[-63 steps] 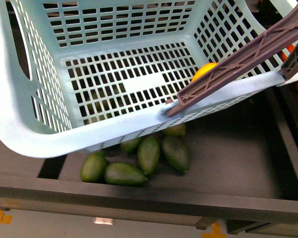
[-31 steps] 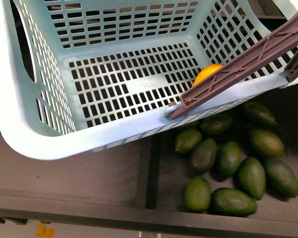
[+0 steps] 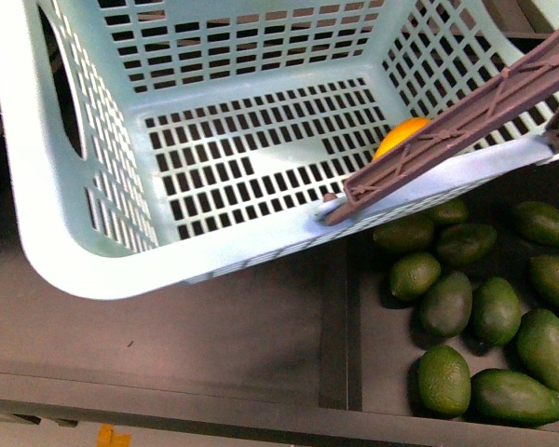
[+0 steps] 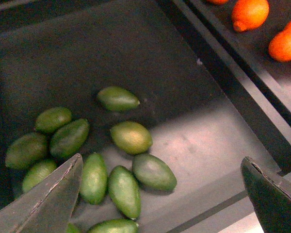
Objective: Pick mango and avocado into basket
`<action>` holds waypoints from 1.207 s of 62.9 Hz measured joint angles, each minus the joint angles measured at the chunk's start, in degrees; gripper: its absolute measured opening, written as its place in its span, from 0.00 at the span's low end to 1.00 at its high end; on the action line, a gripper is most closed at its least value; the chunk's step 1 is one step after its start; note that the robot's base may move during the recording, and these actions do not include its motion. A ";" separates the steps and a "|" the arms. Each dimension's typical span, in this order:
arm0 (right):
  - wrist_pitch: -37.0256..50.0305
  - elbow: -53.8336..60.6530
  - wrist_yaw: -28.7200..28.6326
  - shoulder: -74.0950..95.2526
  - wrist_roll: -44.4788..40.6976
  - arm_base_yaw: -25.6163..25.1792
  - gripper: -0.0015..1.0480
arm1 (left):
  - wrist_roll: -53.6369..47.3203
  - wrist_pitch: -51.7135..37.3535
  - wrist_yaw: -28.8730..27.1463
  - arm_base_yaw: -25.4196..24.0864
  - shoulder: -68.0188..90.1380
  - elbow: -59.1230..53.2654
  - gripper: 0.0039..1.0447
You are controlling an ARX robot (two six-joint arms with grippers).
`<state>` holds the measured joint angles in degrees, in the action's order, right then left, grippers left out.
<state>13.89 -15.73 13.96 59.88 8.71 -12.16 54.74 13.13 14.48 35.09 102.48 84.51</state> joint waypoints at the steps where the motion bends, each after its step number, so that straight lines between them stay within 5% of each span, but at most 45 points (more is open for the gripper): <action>1: 0.81 -0.11 -0.87 0.79 -0.63 -0.87 0.92 | 0.02 0.00 0.02 0.02 0.00 0.00 0.14; 16: 19.23 -5.97 -19.50 24.26 -19.45 -18.05 0.92 | 0.13 0.00 -0.42 0.13 0.00 0.00 0.14; 25: 19.58 -11.76 -24.96 38.38 -29.97 -23.37 0.92 | -0.13 0.00 -1.40 -0.20 0.00 0.00 0.14; 47: 14.69 -23.80 -30.97 56.15 -41.53 -23.15 0.92 | 0.09 0.00 -0.13 -0.11 0.00 0.00 0.14; 76: 10.21 -31.74 -31.30 68.50 -47.74 -19.58 0.92 | -0.04 0.00 -0.92 -0.11 0.00 0.00 0.14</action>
<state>24.10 -47.46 -17.34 128.38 -39.03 -31.75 54.70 13.13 13.56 34.98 102.48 84.51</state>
